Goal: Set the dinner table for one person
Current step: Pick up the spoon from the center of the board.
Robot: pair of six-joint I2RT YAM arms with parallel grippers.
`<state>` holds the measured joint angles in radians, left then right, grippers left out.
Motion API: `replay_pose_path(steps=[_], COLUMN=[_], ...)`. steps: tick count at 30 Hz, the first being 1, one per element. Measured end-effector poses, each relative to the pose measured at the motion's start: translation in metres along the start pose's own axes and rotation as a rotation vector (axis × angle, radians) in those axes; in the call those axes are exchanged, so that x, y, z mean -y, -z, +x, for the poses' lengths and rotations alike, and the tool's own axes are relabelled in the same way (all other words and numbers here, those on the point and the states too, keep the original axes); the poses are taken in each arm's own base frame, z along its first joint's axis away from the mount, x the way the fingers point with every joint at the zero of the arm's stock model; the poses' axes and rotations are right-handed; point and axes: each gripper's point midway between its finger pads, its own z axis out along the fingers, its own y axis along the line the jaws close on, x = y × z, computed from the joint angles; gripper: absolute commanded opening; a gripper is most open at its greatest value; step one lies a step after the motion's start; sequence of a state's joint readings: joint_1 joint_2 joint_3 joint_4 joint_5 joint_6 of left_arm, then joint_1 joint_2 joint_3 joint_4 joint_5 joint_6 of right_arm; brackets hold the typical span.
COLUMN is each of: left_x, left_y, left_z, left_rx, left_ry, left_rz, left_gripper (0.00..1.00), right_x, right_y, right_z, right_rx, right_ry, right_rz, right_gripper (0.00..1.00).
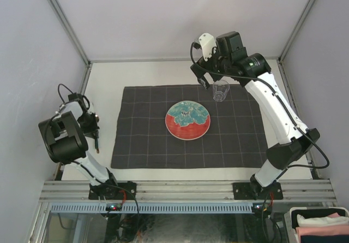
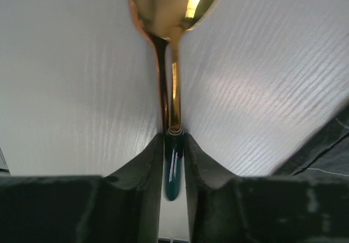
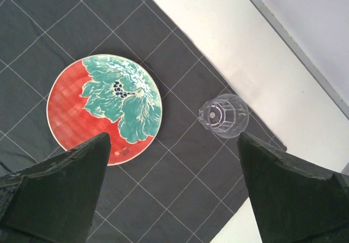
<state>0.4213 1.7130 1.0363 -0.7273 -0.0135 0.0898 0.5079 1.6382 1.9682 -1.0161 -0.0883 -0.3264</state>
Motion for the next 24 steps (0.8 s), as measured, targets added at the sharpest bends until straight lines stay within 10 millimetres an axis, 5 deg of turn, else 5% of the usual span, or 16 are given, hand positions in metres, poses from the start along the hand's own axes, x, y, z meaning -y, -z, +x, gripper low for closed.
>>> replay_pose_path(steps=[5, 16, 24], left_x=[0.003, 0.001, 0.001], left_y=[0.0, 0.001, 0.024], left_z=[-0.001, -0.006, -0.025], left_rx=[0.002, 0.0, 0.037], left_ry=[-0.009, -0.056, -0.108], left_rz=[0.017, 0.022, 0.04], left_gripper=[0.01, 0.0, 0.0], right_x=[0.0, -0.003, -0.009], right_y=[0.003, -0.002, -0.013], right_z=[-0.005, -0.004, 0.001], right_rx=[0.011, 0.006, 0.0], right_ry=[0.009, 0.011, 0.01], right_rz=[0.001, -0.019, -0.042], right_gripper=[1.0, 1.0, 1.0])
